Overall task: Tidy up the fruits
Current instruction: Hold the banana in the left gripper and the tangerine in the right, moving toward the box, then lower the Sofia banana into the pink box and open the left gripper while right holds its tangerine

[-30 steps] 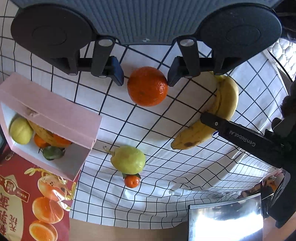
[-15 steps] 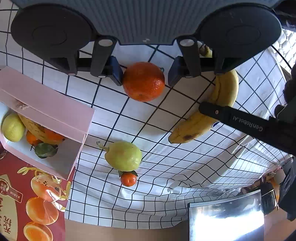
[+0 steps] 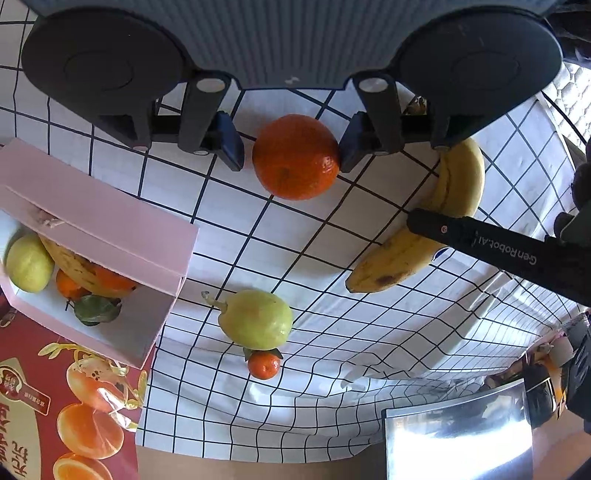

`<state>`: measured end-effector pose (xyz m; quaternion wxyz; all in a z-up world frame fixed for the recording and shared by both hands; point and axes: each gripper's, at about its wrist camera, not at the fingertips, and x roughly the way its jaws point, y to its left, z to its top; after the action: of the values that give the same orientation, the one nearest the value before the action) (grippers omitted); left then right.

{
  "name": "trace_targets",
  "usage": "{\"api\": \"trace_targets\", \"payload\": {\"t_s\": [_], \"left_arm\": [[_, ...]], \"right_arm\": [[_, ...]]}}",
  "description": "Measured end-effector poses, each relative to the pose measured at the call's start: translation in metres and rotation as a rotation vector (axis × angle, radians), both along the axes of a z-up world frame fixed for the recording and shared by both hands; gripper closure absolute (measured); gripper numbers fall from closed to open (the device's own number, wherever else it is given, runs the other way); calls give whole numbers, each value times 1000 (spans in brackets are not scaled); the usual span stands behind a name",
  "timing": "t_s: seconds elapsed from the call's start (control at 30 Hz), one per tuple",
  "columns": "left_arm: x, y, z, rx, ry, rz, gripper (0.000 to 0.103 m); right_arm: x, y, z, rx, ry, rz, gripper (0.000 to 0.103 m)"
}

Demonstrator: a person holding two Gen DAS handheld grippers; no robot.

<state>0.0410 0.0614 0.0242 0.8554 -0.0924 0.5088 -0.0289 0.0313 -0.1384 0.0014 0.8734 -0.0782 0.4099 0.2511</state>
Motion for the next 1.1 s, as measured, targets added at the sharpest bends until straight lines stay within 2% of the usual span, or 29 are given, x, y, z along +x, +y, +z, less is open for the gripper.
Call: {"api": "trace_targets", "payload": {"t_s": [0.1, 0.17, 0.43, 0.67, 0.8, 0.87, 1.1], "left_arm": [[0, 0, 0, 3, 0, 1, 60], [0, -1, -1, 9, -1, -3, 60], [2, -4, -1, 31, 12, -15, 60], [-2, -21, -4, 136, -4, -84, 55], [1, -18, -3, 116, 8, -37, 55], [4, -16, -2, 122, 17, -25, 60], [10, -15, -2, 111, 10, -20, 62]], "right_arm": [[1, 0, -1, 9, 4, -4, 47], [0, -1, 2, 28, -1, 2, 54], [-4, -7, 16, 47, -37, 5, 54], [-9, -14, 13, 49, -37, -29, 54], [-13, -19, 13, 56, -46, -50, 54], [-14, -22, 14, 57, -49, -62, 54], [-18, -35, 14, 53, -53, -104, 54]]}}
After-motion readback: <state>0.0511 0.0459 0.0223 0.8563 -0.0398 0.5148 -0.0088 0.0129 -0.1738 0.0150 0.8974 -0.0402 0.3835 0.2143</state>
